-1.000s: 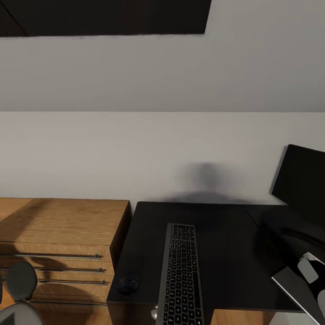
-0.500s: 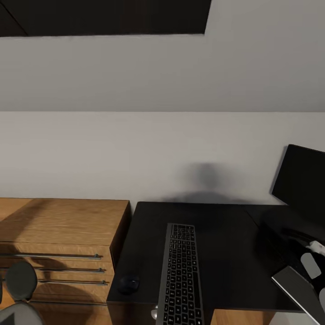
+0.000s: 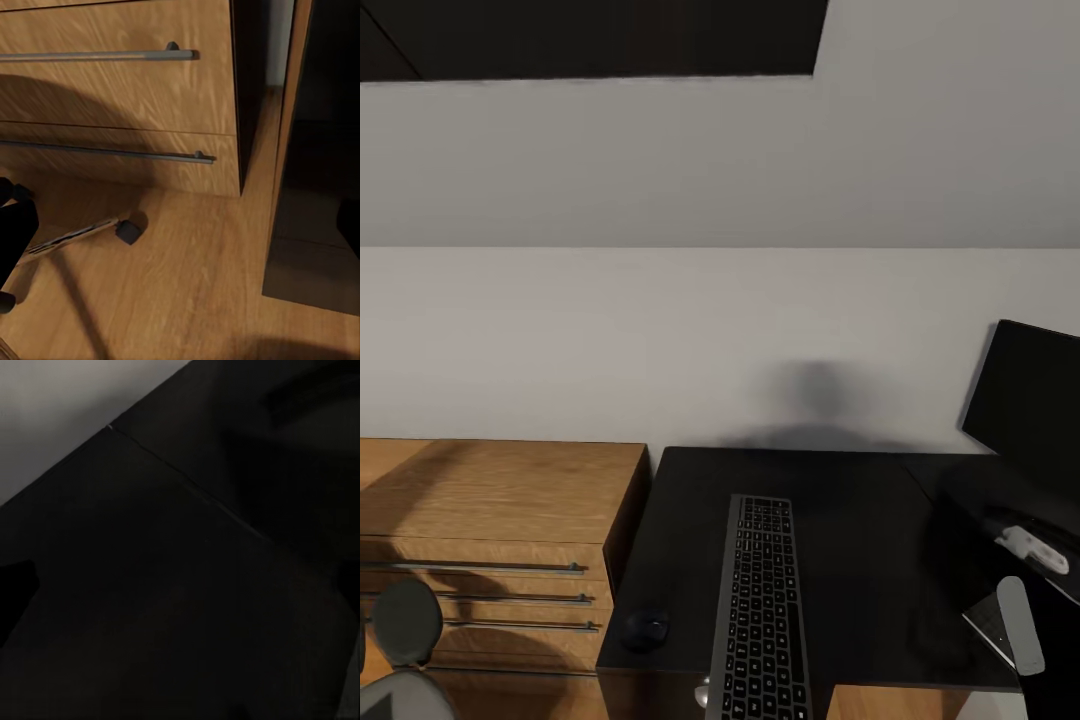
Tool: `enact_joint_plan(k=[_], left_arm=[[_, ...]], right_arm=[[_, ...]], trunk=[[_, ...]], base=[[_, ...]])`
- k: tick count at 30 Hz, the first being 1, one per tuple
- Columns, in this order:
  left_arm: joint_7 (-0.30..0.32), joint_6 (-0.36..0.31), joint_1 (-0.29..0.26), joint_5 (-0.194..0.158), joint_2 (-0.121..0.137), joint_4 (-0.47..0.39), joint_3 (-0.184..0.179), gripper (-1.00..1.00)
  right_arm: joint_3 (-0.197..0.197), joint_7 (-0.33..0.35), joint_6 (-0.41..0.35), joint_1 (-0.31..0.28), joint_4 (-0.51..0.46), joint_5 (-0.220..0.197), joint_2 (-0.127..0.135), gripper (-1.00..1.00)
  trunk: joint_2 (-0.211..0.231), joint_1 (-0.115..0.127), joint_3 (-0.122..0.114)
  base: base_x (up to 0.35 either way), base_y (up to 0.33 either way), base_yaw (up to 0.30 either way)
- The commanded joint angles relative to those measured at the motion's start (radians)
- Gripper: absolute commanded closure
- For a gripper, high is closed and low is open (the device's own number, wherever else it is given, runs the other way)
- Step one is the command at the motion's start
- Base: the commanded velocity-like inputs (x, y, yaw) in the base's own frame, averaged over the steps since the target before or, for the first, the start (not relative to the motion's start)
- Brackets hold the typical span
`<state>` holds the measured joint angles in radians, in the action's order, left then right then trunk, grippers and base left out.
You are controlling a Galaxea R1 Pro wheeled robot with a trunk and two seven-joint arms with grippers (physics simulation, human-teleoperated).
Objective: In the bedroom, organize the workspace by keeping the computer under the desk, ensuring the monitor is on the desk, placing the keyboard on the desk next to the monitor, placing the mouse on the desk next to the keyboard, moving the folder from the swivel chair onto the desk next to the mouse, stacking the notebook on top of the folder with the pen on top of the notebook, and positioning the swivel chair next to the desk.
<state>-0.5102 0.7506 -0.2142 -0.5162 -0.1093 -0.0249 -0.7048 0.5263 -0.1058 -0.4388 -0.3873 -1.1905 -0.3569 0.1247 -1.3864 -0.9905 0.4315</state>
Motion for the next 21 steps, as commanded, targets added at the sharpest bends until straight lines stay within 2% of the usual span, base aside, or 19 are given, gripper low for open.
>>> enact_joint_plan(k=[1,2,3,8,13,21], left_arm=[[-0.007,0.001,-0.001,-0.004,0.000,0.000,-0.009,-1.00],[-0.007,0.001,-0.001,-0.004,0.000,0.000,-0.009,-1.00],[-0.001,-0.004,-0.002,-0.008,-0.006,-0.006,-0.004,-1.00],[0.027,0.021,-0.002,-0.008,-0.034,-0.022,-0.016,-1.00],[0.055,0.049,-0.002,-0.008,-0.041,-0.013,-0.022,-1.00],[0.081,0.093,-0.002,-0.008,-0.043,-0.016,-0.023,-1.00]], right_arm=[[-0.001,-0.007,-0.010,0.016,-0.032,-0.005,-0.019,-1.00],[-0.001,-0.007,-0.015,0.033,-0.060,0.001,-0.037,-1.00],[0.004,-0.002,-0.009,0.026,-0.059,-0.005,-0.042,-1.00],[0.006,-0.008,-0.021,0.016,-0.087,0.018,-0.070,-1.00],[0.008,-0.012,-0.036,0.017,-0.078,0.035,-0.098,-1.00],[0.009,-0.013,-0.039,0.016,-0.067,0.036,-0.104,-1.00]], trunk=[[-0.001,0.000,0.001],[-0.001,0.000,0.001],[-0.001,0.000,0.001],[-0.001,0.000,0.001],[0.034,0.019,-0.015],[0.090,0.050,-0.040]], base=[[0.000,0.000,0.000],[0.000,0.000,0.000],[0.000,0.000,0.000],[0.000,0.000,0.000],[0.000,0.000,0.000],[0.000,0.000,0.000]])
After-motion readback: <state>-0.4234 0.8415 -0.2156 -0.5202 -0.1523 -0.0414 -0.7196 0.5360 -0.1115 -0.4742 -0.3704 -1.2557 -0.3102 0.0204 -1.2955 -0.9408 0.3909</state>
